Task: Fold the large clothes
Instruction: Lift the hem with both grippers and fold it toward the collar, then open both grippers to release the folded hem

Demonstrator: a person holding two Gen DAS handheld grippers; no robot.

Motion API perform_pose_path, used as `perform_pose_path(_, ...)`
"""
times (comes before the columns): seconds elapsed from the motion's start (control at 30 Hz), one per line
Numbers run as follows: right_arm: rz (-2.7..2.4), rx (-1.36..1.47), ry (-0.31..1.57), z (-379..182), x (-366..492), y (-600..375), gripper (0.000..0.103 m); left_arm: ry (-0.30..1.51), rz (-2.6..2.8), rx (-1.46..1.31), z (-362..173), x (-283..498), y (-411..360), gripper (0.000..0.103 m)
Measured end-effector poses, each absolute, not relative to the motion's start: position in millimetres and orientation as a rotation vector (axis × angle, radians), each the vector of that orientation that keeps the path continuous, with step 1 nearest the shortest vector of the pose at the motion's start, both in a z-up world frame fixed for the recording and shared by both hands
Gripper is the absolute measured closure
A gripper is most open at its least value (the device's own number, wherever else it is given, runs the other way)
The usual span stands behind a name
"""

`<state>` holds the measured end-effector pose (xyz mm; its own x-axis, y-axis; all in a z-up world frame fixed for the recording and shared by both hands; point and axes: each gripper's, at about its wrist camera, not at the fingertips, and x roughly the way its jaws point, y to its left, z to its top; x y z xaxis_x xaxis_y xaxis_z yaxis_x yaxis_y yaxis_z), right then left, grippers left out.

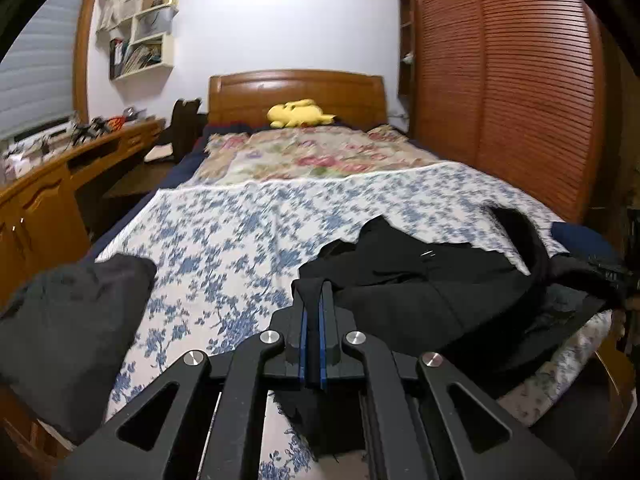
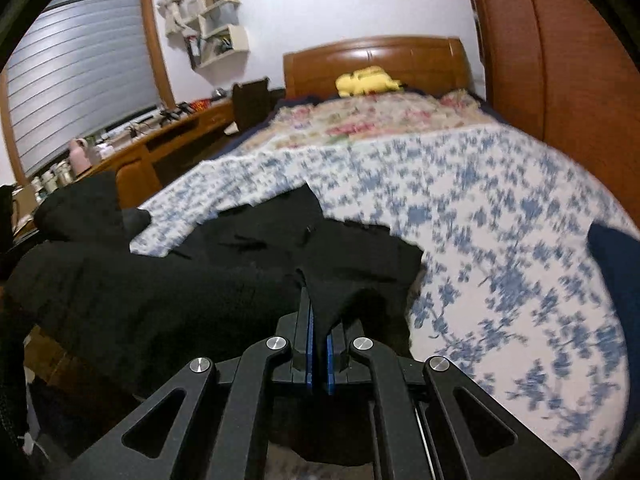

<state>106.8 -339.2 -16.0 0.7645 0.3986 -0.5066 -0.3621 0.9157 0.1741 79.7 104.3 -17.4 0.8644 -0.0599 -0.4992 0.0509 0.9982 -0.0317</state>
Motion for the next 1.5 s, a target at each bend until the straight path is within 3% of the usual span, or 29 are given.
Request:
perform_pose_path(0.57, 0.405, 0.084, 0.635, -63, 219, -318, 0.099, 0.566, 0.002, -0.021, -39, 149, 89, 0.098)
perform_pose_path(0.9, 0.355, -0.050, 0.632, -63, 236, -290, 0.099, 0.537, -0.004, -0.035, -46, 144, 92, 0.069)
perform_pose_path(1.17, 0.345, -0.094, 0.629, -47, 250, -279, 0.099, 0.523, 0.005, -0.044, -46, 133, 95, 0.066)
perform_pose_path(1.27, 0.352, -0.087, 0.633, -42, 263, -279, 0.099, 0.524, -0.006, -0.047, -46, 131, 95, 0.059)
perform_pose_path(1.4, 0.352, -0.080, 0.617, -29, 278, -276, 0.099, 0.523, -0.033, -0.048, -46, 128, 90, 0.039)
perform_pose_path(1.5, 0.338, -0.082, 0.600, -22, 290, -274, 0.099, 0.528, -0.043, -0.050, -48, 129, 86, 0.037)
